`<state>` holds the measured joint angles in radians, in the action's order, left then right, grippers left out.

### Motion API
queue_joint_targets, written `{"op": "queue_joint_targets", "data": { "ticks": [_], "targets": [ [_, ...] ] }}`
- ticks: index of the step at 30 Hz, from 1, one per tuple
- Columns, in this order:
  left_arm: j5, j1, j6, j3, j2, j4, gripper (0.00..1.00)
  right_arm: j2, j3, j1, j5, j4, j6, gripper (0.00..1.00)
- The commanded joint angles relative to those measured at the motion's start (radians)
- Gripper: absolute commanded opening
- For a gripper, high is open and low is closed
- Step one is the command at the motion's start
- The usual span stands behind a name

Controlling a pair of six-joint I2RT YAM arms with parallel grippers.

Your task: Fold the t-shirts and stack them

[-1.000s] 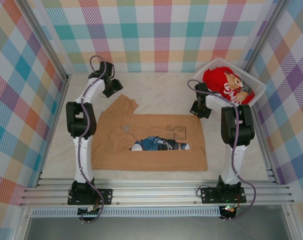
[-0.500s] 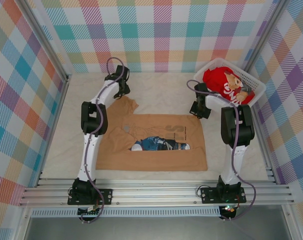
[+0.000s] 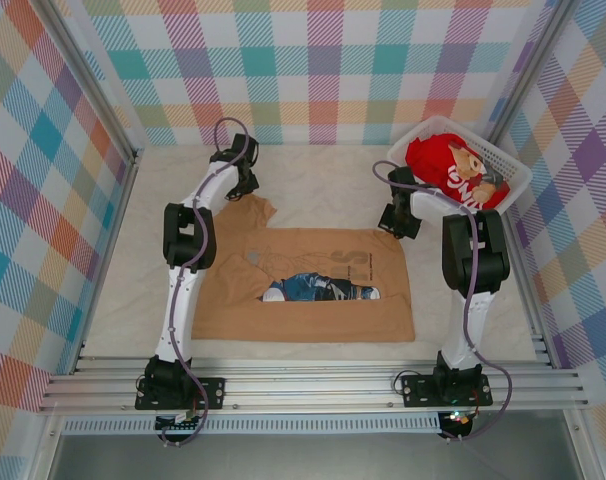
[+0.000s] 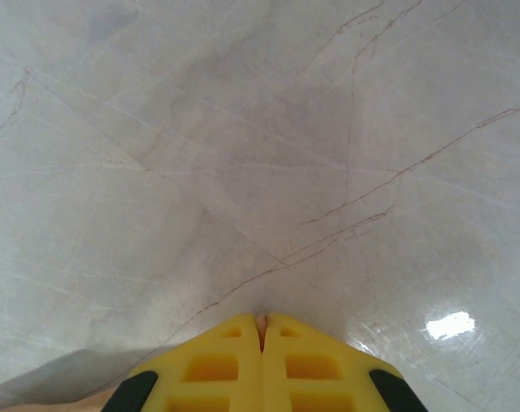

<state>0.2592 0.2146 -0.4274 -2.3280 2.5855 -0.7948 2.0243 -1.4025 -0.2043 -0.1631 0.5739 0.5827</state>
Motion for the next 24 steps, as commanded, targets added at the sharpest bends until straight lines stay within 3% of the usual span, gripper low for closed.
{"op": "queue_joint_targets", "data": {
  "ticks": [1,3,12,24],
  "targets": [
    [-0.017,0.022,0.008,-0.027,0.004,-0.025,0.10,-0.015,0.017,-0.007,0.026,0.044,0.000,0.00],
    [-0.002,0.021,0.006,-0.035,-0.015,-0.026,0.00,-0.024,0.022,-0.008,0.027,0.040,-0.001,0.00],
    [0.040,0.029,0.030,0.064,-0.232,-0.068,0.00,-0.104,0.051,-0.007,0.066,-0.001,-0.054,0.00],
    [0.016,0.023,0.008,0.626,-0.749,-0.069,0.00,-0.232,0.101,-0.008,0.076,0.034,-0.105,0.00]
  ]
}}
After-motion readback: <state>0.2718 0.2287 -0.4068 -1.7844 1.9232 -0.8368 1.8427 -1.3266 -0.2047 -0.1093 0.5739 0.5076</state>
